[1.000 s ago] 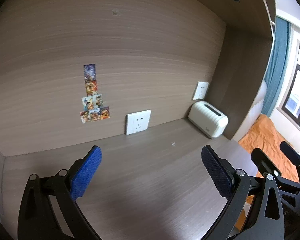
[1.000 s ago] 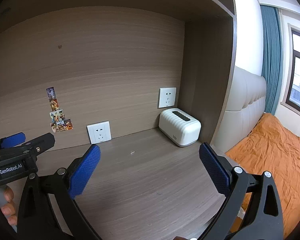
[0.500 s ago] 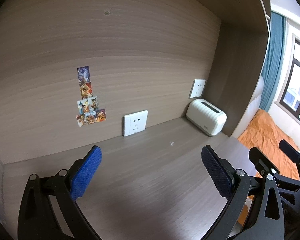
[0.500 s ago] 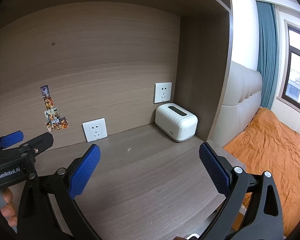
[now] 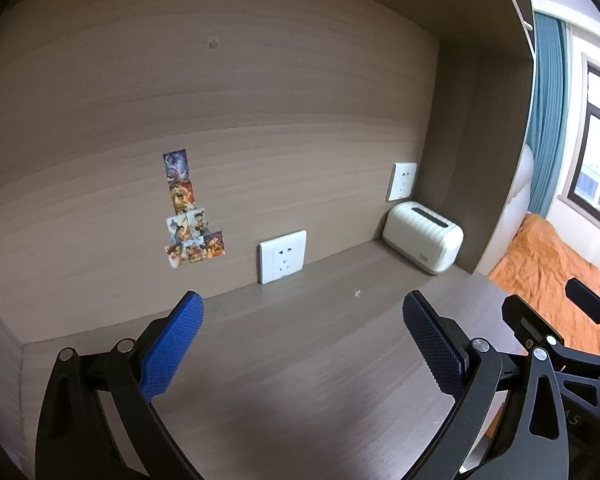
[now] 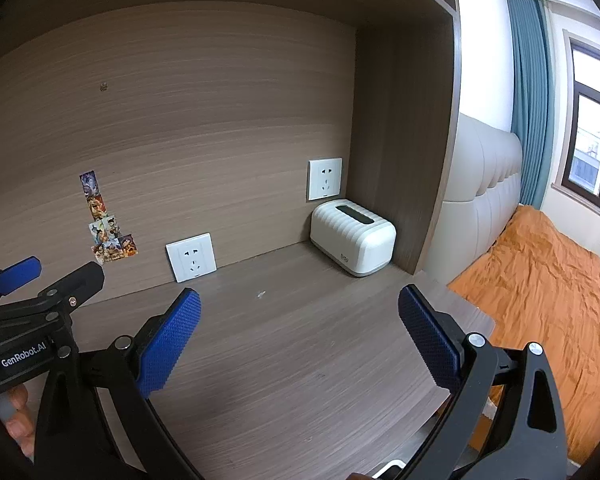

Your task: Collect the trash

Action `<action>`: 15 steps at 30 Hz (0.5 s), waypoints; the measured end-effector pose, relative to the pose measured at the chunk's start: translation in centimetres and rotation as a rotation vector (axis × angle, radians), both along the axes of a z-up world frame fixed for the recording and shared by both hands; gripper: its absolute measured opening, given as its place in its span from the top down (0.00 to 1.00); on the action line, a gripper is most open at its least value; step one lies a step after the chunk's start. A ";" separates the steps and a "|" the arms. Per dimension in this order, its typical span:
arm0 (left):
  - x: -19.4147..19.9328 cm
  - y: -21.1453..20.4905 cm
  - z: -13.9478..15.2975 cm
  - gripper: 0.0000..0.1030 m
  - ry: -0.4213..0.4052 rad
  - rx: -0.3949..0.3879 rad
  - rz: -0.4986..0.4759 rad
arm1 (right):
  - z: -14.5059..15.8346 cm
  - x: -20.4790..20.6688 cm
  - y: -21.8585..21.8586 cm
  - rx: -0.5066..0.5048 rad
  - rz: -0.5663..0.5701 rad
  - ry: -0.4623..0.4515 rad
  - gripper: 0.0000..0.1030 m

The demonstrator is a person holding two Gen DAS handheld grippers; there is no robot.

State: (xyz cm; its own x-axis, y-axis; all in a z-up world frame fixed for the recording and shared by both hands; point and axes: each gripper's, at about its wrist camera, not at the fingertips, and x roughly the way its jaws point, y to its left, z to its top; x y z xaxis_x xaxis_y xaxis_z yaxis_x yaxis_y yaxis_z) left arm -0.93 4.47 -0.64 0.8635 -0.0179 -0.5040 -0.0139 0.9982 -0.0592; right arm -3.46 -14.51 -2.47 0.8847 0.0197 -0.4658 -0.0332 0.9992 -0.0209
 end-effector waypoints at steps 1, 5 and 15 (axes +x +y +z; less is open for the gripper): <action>0.0 0.0 0.0 0.05 -0.003 0.006 0.001 | 0.0 0.0 0.0 0.002 -0.001 0.002 0.05; -0.1 -0.3 0.2 0.05 -0.016 0.035 0.005 | -0.2 0.0 -0.1 0.010 -0.006 0.012 0.05; 0.0 -0.6 0.2 0.05 -0.032 0.068 0.007 | -0.2 0.0 0.0 0.001 -0.010 0.014 0.05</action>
